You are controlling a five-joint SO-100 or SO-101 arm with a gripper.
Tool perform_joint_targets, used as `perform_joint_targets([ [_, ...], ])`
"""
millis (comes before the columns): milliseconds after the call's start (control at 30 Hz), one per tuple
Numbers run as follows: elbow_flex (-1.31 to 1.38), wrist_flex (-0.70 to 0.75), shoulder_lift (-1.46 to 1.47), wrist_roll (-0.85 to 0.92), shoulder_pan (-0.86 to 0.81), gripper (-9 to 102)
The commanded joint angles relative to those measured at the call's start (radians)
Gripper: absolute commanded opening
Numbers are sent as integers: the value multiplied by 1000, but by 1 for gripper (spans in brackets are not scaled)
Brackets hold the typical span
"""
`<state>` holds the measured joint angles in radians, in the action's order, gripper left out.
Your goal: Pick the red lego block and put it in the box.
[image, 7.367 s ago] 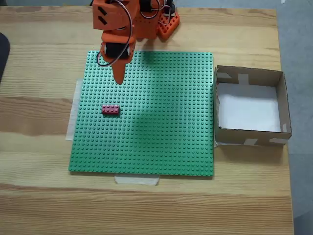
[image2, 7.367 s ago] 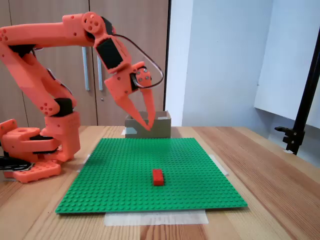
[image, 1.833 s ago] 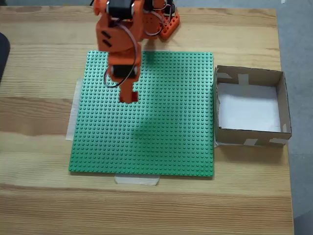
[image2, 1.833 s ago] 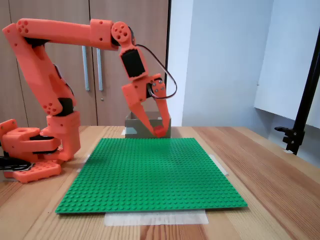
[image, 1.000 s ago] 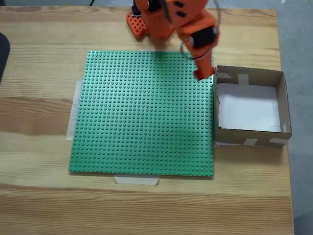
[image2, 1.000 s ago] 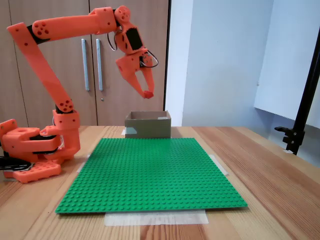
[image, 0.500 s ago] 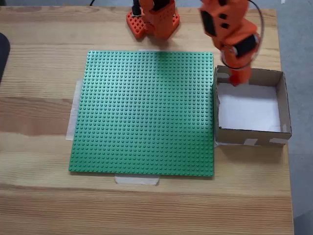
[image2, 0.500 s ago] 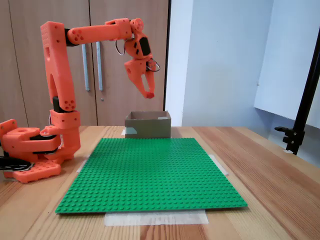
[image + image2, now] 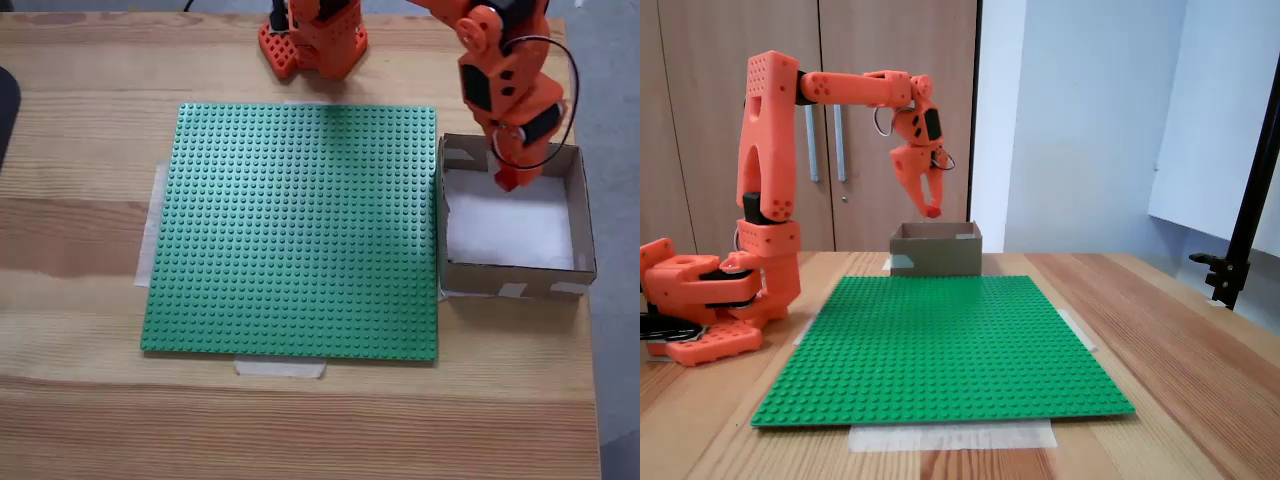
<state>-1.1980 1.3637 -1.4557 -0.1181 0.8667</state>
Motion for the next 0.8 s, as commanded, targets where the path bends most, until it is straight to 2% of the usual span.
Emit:
perform_joint_targets([
  [0, 49, -20, -3, -5, 8, -1],
  [333, 48, -67, 46, -11, 29, -1],
  [667, 46, -57, 46, -51, 28, -1],
  [767, 46, -37, 46, -101, 26, 7],
])
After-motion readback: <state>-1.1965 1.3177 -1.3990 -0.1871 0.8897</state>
